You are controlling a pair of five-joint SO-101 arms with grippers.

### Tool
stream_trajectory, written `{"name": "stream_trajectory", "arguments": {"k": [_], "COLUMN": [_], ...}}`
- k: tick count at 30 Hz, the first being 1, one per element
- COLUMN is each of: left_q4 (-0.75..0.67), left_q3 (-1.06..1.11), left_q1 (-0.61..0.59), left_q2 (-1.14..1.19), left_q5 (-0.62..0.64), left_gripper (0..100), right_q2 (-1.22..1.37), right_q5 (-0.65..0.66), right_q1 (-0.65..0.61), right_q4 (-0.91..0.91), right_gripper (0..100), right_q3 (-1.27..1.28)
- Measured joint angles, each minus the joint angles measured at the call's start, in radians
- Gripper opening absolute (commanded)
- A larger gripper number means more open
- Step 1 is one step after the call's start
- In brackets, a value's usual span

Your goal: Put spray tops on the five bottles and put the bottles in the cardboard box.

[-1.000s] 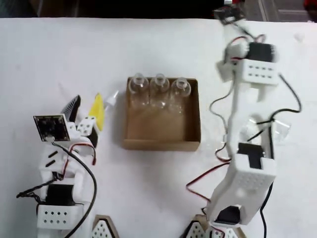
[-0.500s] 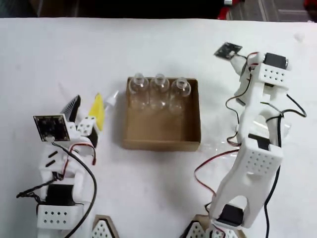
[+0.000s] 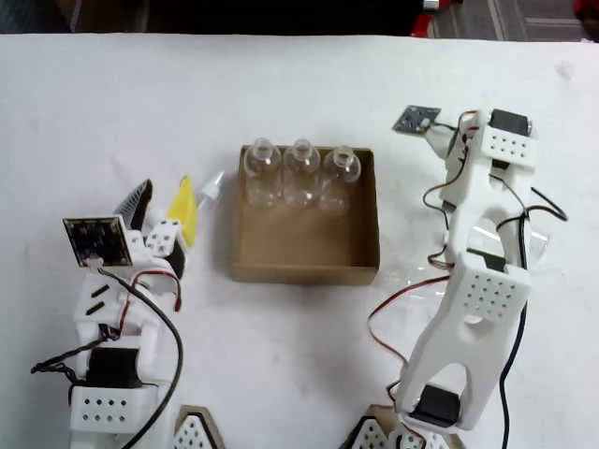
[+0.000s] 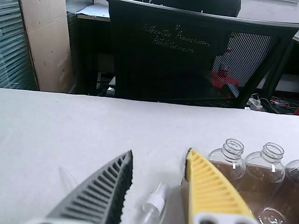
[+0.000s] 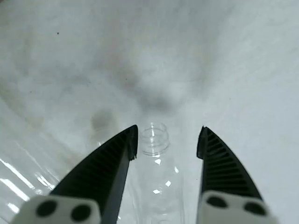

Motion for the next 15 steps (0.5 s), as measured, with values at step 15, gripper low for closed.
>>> {"name": "stream_trajectory", "arguments": {"k": [15], "left_q4": [0.0], "left_q3": [0.0], "left_q1": [0.0], "left_q2": [0.0], "left_q5": [0.0], "left_gripper": [18], "right_q2": [0.031], "right_q5": [0.046], "right_q1": [0.02], "right_q4": [0.0], "right_gripper": [18.0], "right_q3": [0.0]}}
